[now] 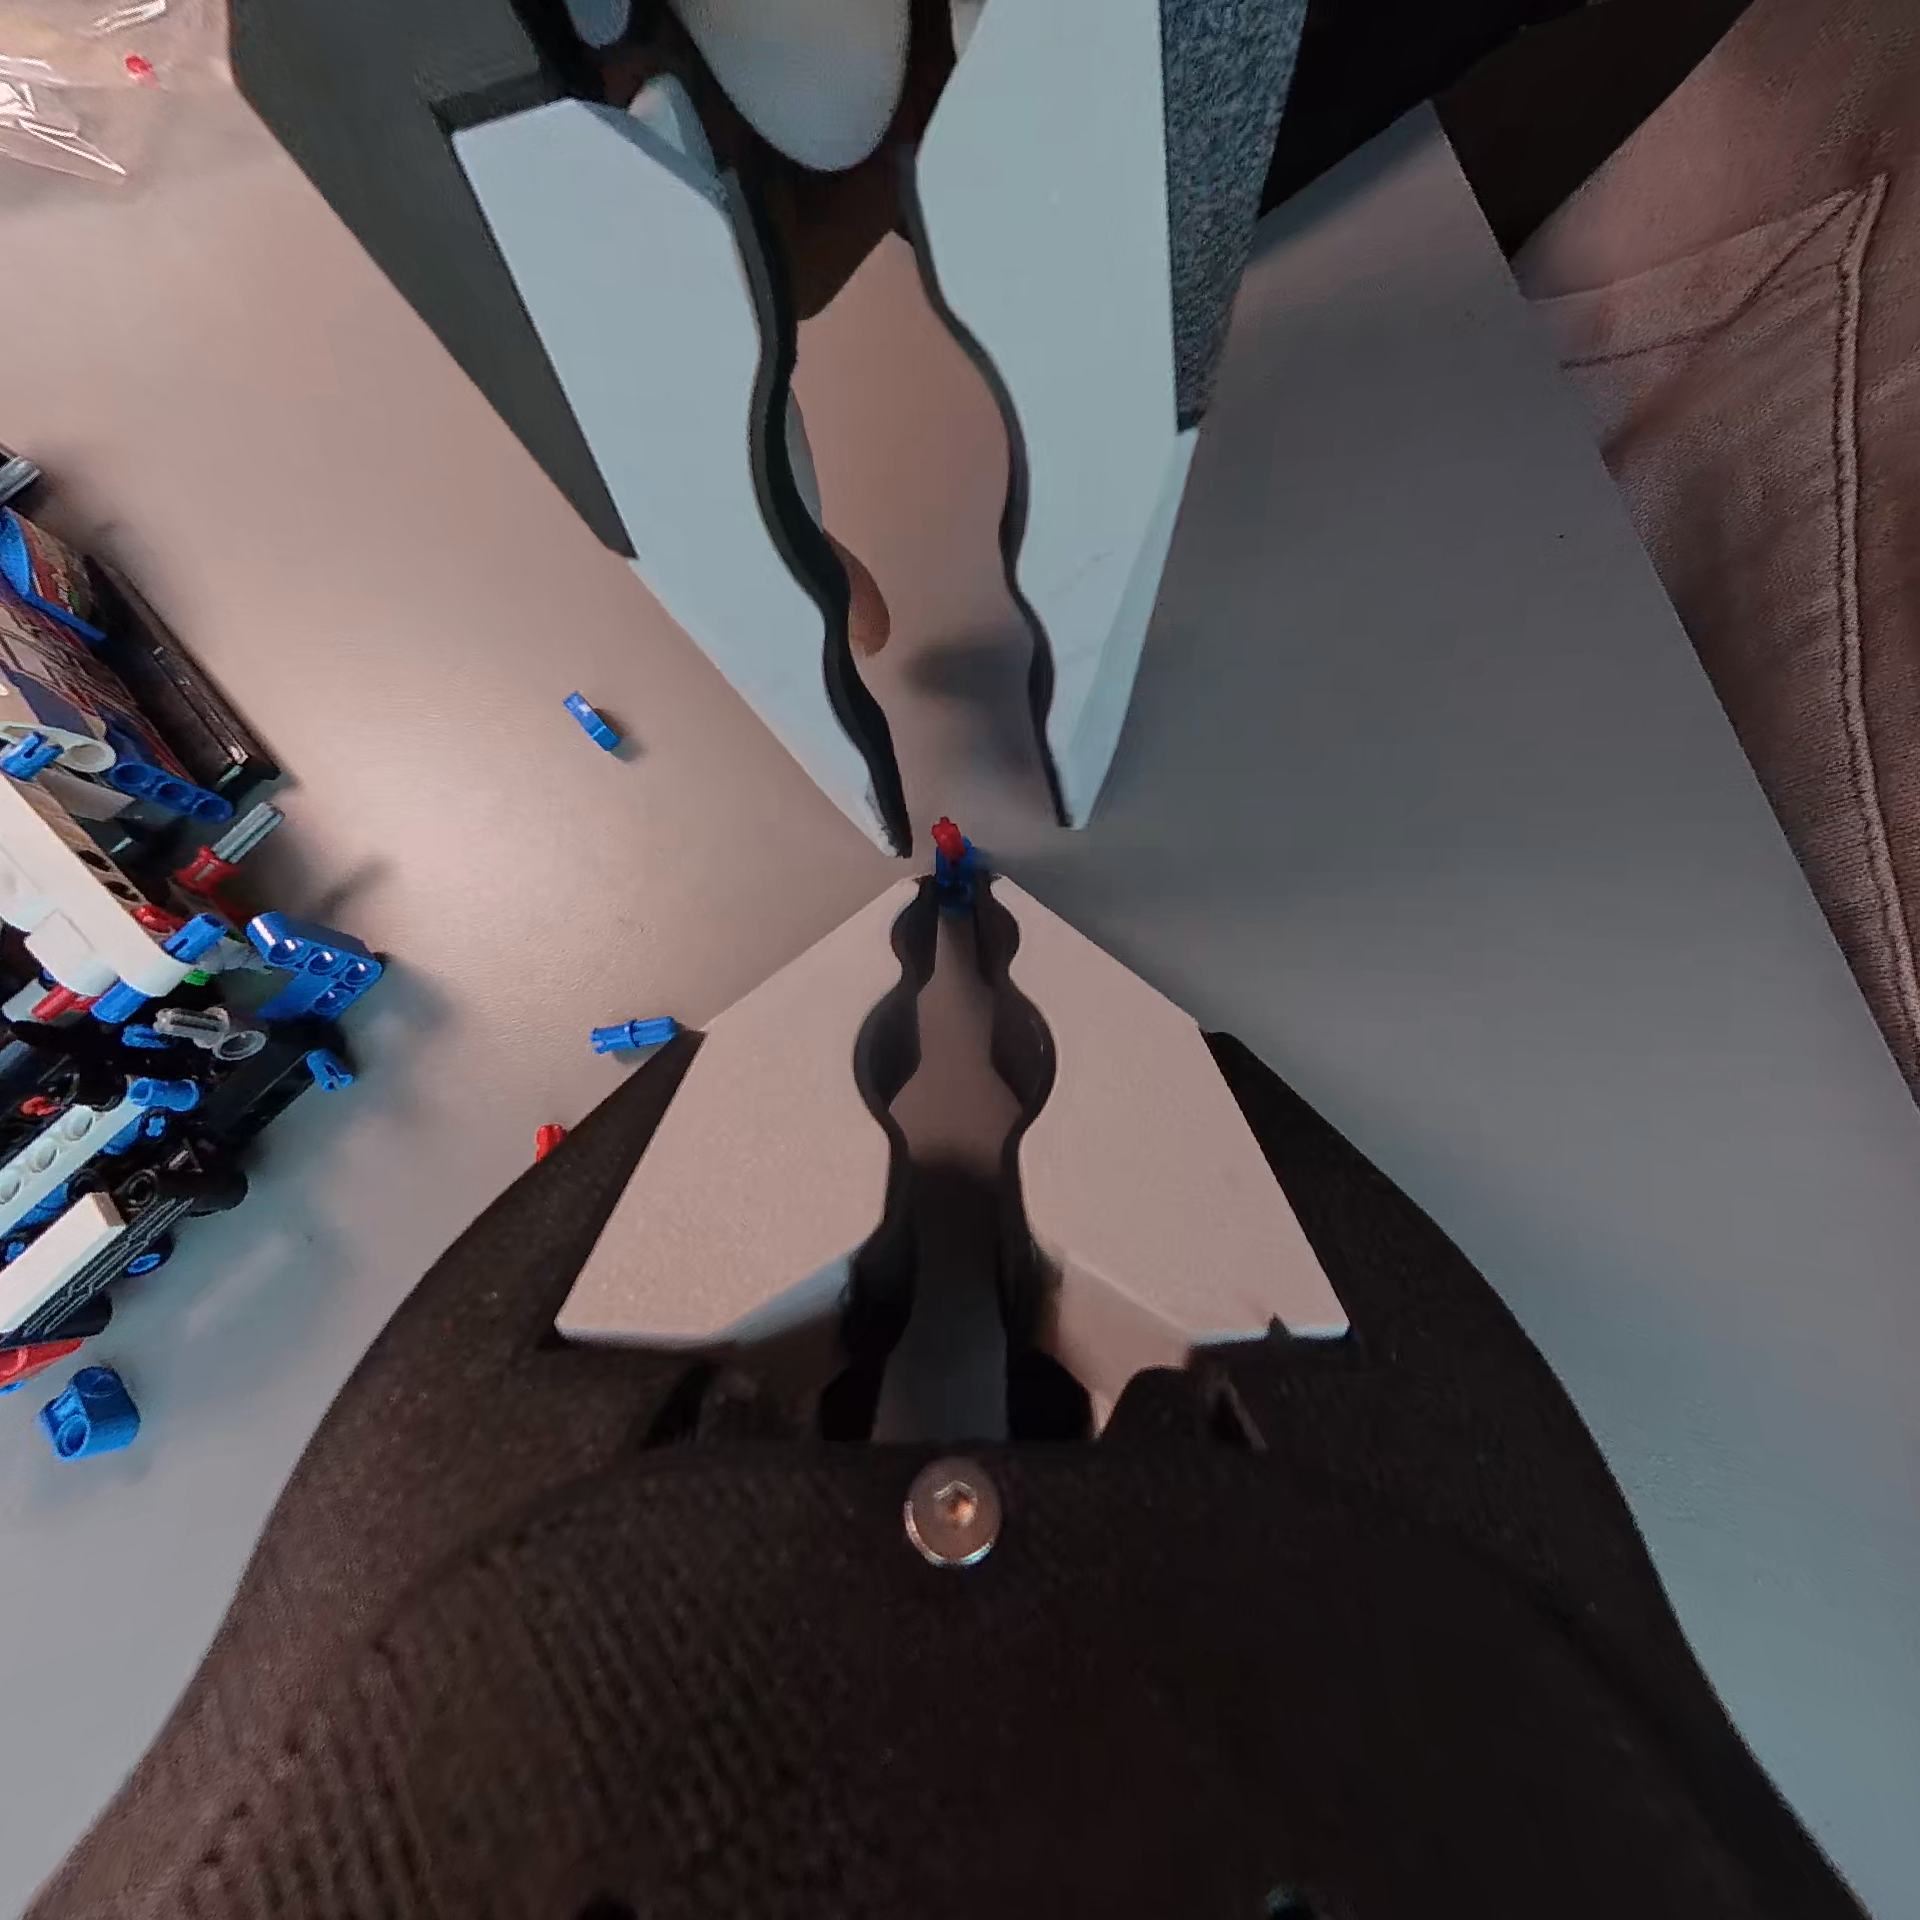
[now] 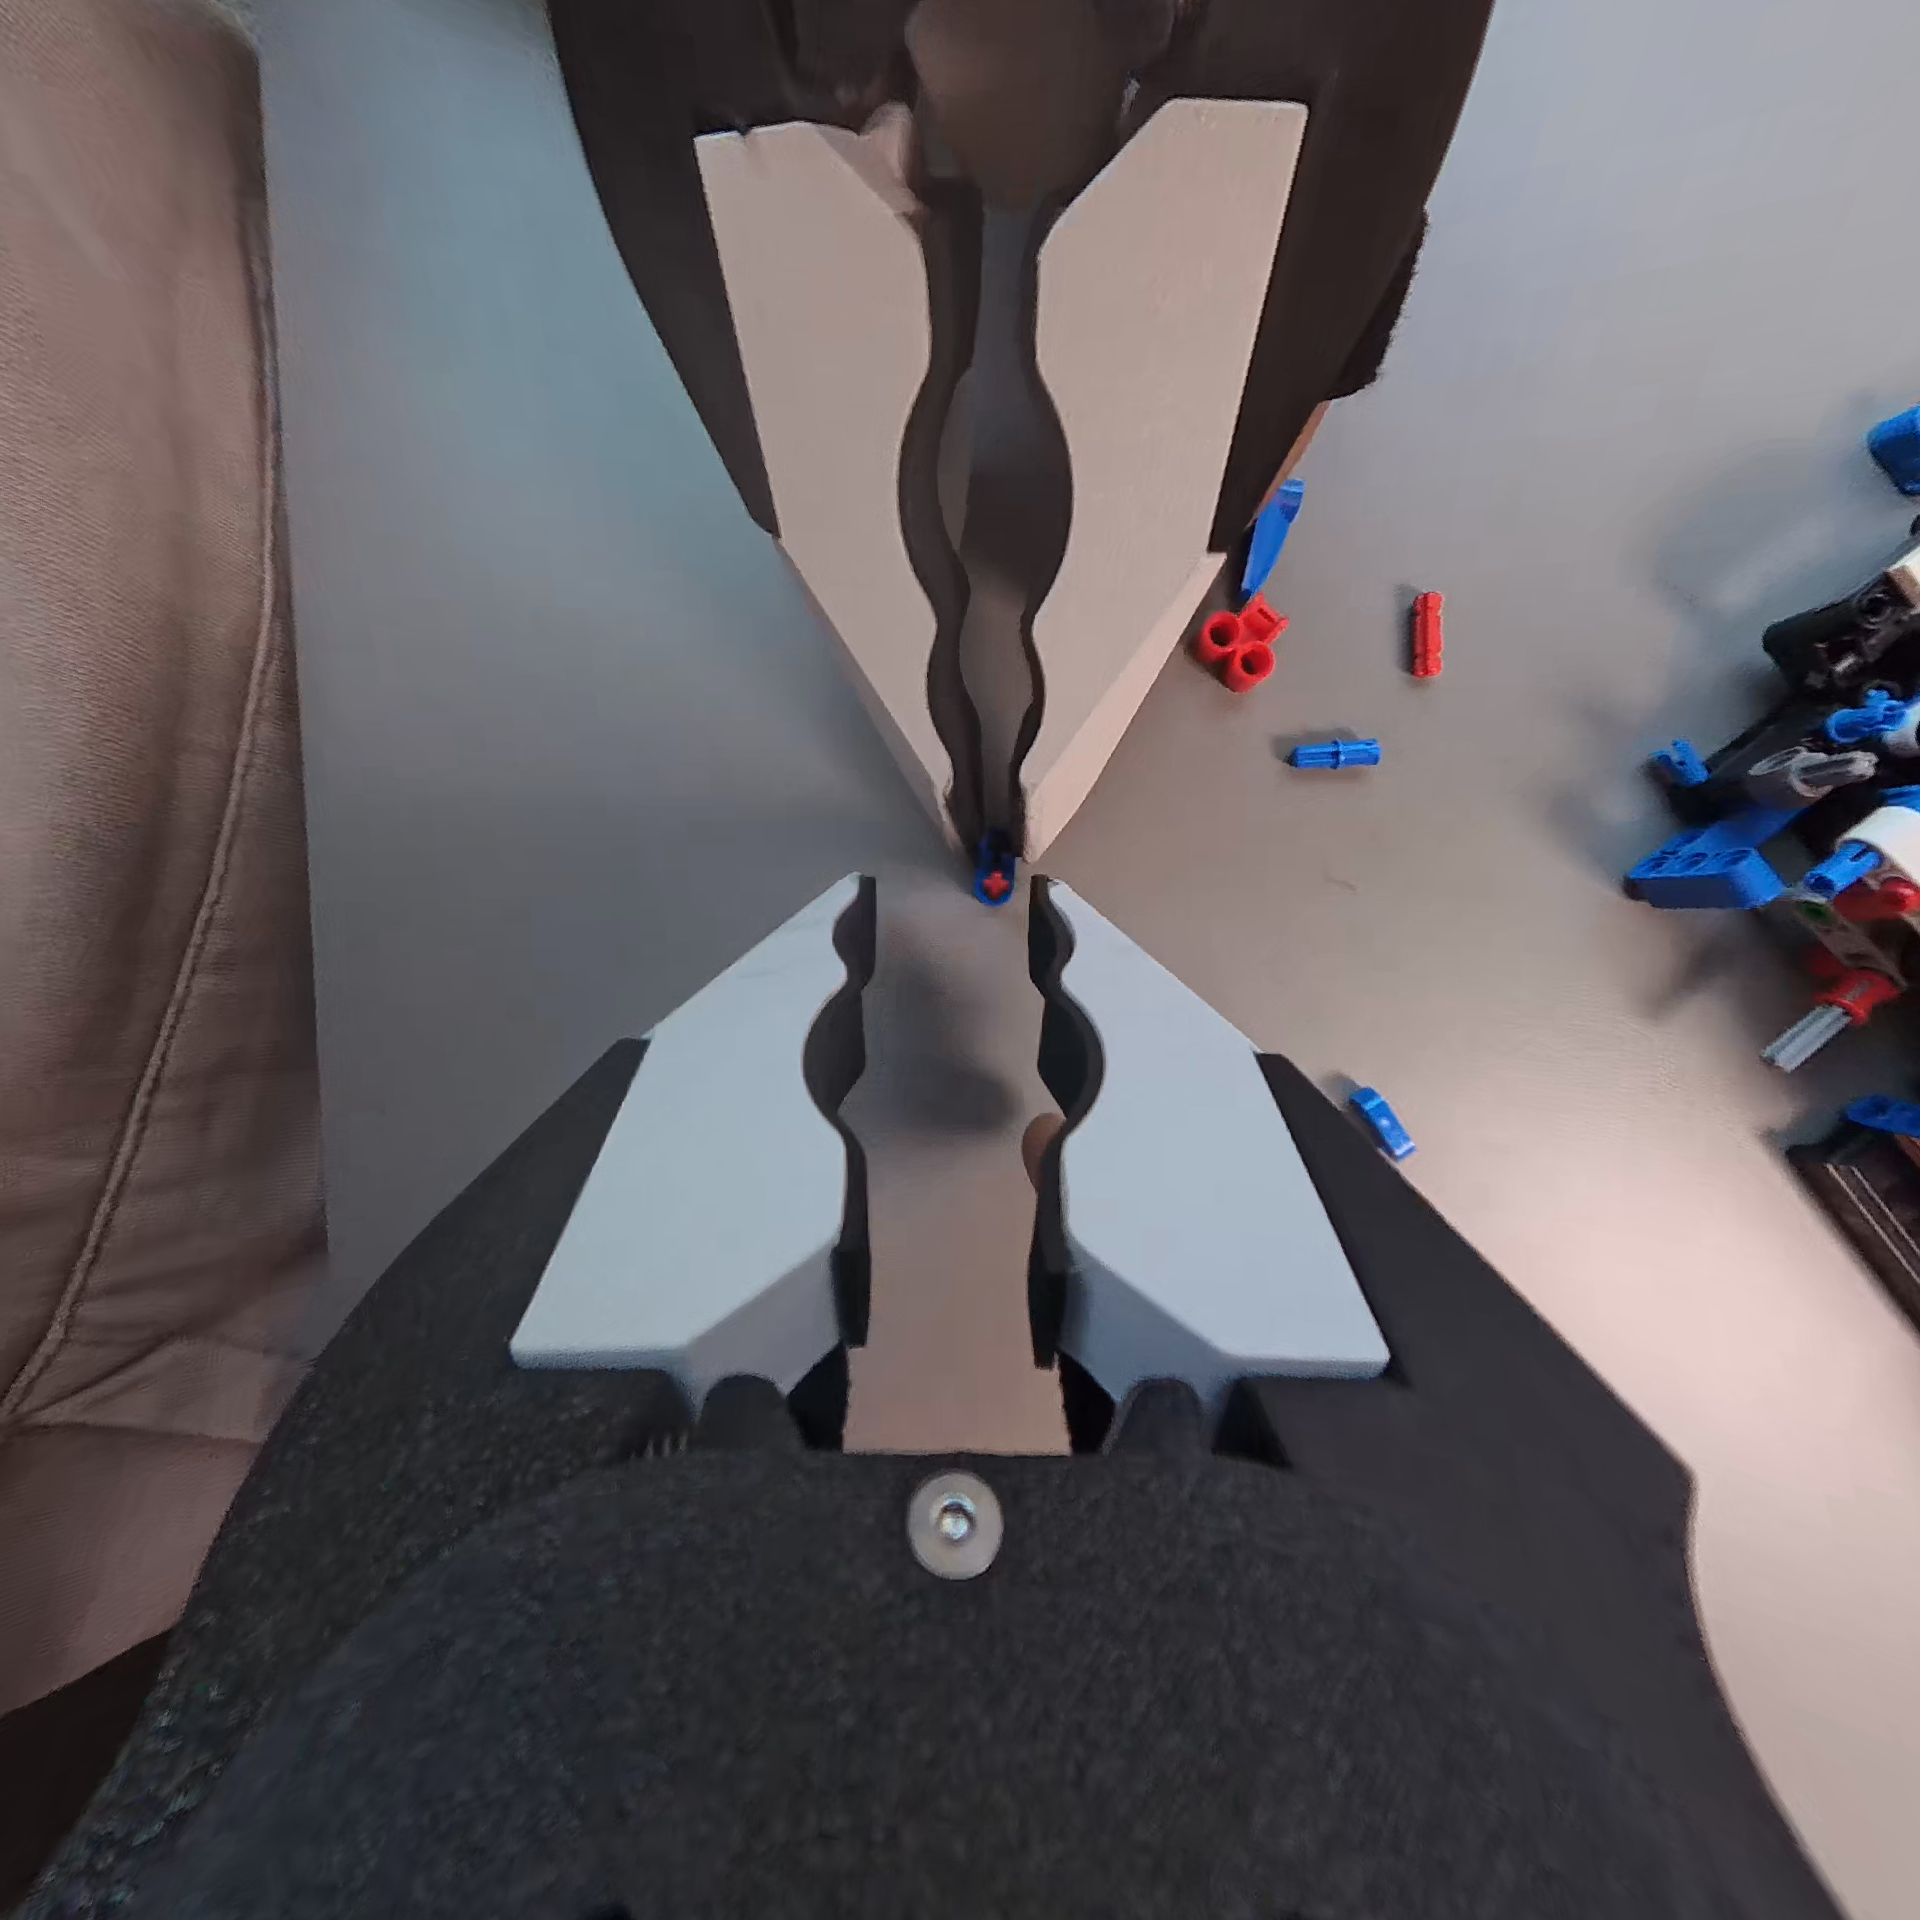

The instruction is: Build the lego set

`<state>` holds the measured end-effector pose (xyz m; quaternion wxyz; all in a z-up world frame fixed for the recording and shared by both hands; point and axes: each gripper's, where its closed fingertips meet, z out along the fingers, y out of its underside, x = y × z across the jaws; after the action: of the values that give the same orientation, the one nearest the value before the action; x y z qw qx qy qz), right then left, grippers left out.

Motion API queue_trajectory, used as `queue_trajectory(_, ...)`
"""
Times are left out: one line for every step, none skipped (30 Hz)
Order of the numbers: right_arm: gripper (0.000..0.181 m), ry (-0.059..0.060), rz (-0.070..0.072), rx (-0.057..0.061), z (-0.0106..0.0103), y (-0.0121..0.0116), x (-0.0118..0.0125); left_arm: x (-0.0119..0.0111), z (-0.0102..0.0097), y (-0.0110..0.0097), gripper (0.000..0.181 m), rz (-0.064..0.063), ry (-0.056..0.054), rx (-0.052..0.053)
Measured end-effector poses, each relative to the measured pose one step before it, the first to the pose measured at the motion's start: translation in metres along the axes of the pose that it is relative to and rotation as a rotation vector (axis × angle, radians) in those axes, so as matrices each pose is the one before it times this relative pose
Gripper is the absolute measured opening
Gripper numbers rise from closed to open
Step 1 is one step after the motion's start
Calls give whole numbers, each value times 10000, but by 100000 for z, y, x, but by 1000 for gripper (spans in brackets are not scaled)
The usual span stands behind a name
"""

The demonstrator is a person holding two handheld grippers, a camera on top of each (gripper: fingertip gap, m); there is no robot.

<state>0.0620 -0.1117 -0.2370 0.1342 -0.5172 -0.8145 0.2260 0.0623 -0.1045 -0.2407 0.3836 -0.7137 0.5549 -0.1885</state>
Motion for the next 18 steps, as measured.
queue_trajectory(27,-22,43,213,-152,-123,-241,15,-8,3,4,5,9,3)
queue_trajectory(27,142,-39,38,-103,105,-3,12,-12,-5,5,5,24,7)
queue_trajectory(27,256,-66,-80,-19,270,197,2,-20,10,5,33,27,11)
queue_trajectory(26,199,28,-40,83,230,159,-16,-39,2,5,75,18,18)
queue_trajectory(24,99,149,-2,169,130,72,-60,-38,-4,5,115,-21,30)
queue_trajectory(23,50,131,68,200,-16,21,-155,-79,-12,10,160,-85,39)
queue_trajectory(22,-3,52,92,200,-120,-40,-245,-118,63,15,193,-152,4)
queue_trajectory(20,7,39,107,172,-209,21,-354,-155,179,16,162,-203,-37)
queue_trajectory(18,-25,81,25,136,-175,44,-361,-152,218,16,65,-195,-36)
queue_trajectory(17,-136,130,-44,91,-105,-95,-379,-130,217,15,-70,-174,-41)
queue_trajectory(17,-122,91,-76,33,-86,-79,-373,-110,214,15,-140,-162,-45)
queue_trajectory(15,-26,34,-92,46,-68,-6,-331,-78,167,15,-137,-150,-32)
queue_trajectory(16,15,-28,-22,85,-129,-59,-198,-71,97,15,-98,-102,-10)
queue_trajectory(16,-3,-63,67,138,-219,-168,-176,-52,67,15,-48,-116,-11)
queue_trajectory(16,-57,-69,107,160,-264,-287,-272,-55,110,15,-4,-196,-49)
queue_trajectory(16,-37,-58,81,145,-228,-265,-323,-64,173,15,5,-226,-84)
queue_trajectory(17,-58,-63,69,84,-165,-277,-223,-113,198,15,-22,-143,-79)
queue_trajectory(17,20,-37,80,-38,-77,-90,-176,-199,186,15,-69,-66,-45)
